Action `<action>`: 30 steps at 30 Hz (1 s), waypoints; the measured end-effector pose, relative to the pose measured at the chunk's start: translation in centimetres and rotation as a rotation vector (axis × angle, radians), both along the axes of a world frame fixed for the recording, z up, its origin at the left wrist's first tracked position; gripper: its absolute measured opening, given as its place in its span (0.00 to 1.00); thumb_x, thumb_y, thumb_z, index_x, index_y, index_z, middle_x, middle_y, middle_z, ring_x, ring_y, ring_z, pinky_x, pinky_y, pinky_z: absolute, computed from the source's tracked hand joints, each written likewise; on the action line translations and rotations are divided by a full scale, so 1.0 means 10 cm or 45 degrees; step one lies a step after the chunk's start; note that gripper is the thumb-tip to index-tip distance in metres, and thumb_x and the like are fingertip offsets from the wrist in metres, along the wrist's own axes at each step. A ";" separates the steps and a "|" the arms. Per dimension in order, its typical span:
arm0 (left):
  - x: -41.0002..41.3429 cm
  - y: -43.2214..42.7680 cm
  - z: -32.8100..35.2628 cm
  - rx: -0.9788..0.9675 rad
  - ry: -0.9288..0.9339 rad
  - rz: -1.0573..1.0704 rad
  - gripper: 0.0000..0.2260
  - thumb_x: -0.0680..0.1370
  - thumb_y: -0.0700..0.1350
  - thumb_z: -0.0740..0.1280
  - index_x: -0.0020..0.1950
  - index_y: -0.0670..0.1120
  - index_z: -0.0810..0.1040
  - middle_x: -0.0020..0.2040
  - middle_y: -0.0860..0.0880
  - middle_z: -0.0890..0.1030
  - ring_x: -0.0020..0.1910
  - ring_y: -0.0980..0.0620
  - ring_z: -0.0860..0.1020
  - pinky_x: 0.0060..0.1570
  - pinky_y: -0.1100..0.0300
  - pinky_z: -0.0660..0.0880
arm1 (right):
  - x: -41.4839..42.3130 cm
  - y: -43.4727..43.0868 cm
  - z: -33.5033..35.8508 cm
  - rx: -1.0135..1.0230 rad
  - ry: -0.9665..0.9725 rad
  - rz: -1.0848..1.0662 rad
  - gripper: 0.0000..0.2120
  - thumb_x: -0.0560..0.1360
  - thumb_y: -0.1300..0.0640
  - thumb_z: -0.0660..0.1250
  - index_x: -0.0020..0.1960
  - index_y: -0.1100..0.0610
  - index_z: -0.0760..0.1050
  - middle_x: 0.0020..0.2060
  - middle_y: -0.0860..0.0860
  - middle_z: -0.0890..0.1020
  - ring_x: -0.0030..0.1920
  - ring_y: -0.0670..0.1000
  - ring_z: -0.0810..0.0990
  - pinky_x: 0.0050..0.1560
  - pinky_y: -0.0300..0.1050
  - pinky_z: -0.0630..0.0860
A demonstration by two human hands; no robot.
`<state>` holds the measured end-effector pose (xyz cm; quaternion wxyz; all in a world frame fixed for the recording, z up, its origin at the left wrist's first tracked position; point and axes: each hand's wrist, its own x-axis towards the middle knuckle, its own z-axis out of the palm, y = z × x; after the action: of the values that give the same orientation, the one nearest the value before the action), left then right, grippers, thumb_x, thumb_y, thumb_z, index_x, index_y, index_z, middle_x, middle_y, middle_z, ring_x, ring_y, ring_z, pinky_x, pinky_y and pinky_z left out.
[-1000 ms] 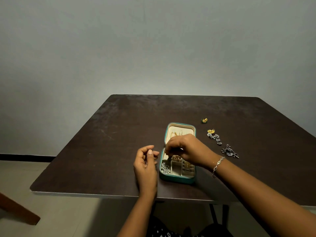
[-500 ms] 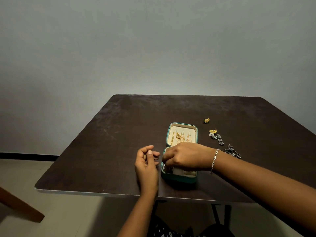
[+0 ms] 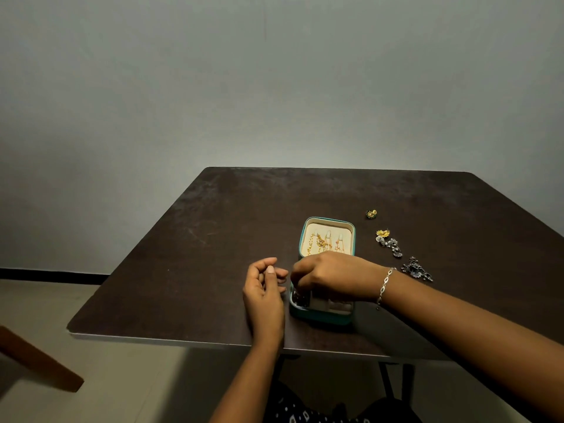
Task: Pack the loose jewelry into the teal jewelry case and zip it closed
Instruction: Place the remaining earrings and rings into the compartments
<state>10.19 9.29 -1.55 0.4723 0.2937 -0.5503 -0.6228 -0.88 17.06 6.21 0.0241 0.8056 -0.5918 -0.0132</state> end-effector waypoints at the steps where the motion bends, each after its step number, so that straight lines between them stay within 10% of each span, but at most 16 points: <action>1: 0.00 0.00 0.00 0.009 0.003 -0.004 0.11 0.80 0.36 0.57 0.47 0.49 0.75 0.35 0.49 0.77 0.32 0.55 0.72 0.36 0.60 0.70 | 0.00 -0.02 0.03 0.011 0.048 0.011 0.08 0.66 0.67 0.70 0.45 0.64 0.81 0.46 0.59 0.80 0.44 0.59 0.80 0.35 0.49 0.77; 9: -0.01 -0.01 -0.01 0.026 0.026 0.014 0.11 0.80 0.36 0.57 0.46 0.50 0.75 0.36 0.48 0.78 0.33 0.56 0.75 0.37 0.61 0.73 | 0.11 -0.04 -0.06 -0.004 0.248 0.153 0.18 0.77 0.61 0.59 0.66 0.61 0.69 0.62 0.59 0.73 0.60 0.59 0.72 0.57 0.46 0.68; 12: -0.01 -0.01 -0.01 0.012 0.031 0.007 0.11 0.80 0.36 0.56 0.46 0.49 0.75 0.35 0.48 0.77 0.32 0.56 0.73 0.34 0.62 0.71 | 0.07 0.07 -0.14 -0.084 -0.072 -0.032 0.10 0.67 0.68 0.69 0.48 0.63 0.78 0.46 0.59 0.79 0.42 0.58 0.80 0.37 0.45 0.76; 17: -0.01 -0.01 -0.01 0.024 0.027 -0.008 0.11 0.80 0.36 0.56 0.46 0.49 0.75 0.37 0.47 0.78 0.34 0.55 0.73 0.35 0.63 0.71 | -0.07 0.21 -0.21 -0.245 -0.510 -0.336 0.14 0.64 0.72 0.66 0.45 0.58 0.74 0.43 0.54 0.78 0.43 0.52 0.76 0.41 0.44 0.73; 30: -0.02 -0.04 -0.04 -0.013 -0.017 0.023 0.12 0.79 0.35 0.58 0.46 0.50 0.75 0.38 0.48 0.78 0.34 0.55 0.73 0.33 0.65 0.71 | -0.08 0.41 -0.39 -0.441 -0.707 -0.410 0.12 0.67 0.68 0.60 0.46 0.55 0.73 0.43 0.47 0.76 0.46 0.46 0.74 0.45 0.40 0.72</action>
<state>10.01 8.90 -1.90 0.4756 0.3005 -0.5538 -0.6138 -1.66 21.21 2.28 -0.0037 0.6589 -0.6886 0.3028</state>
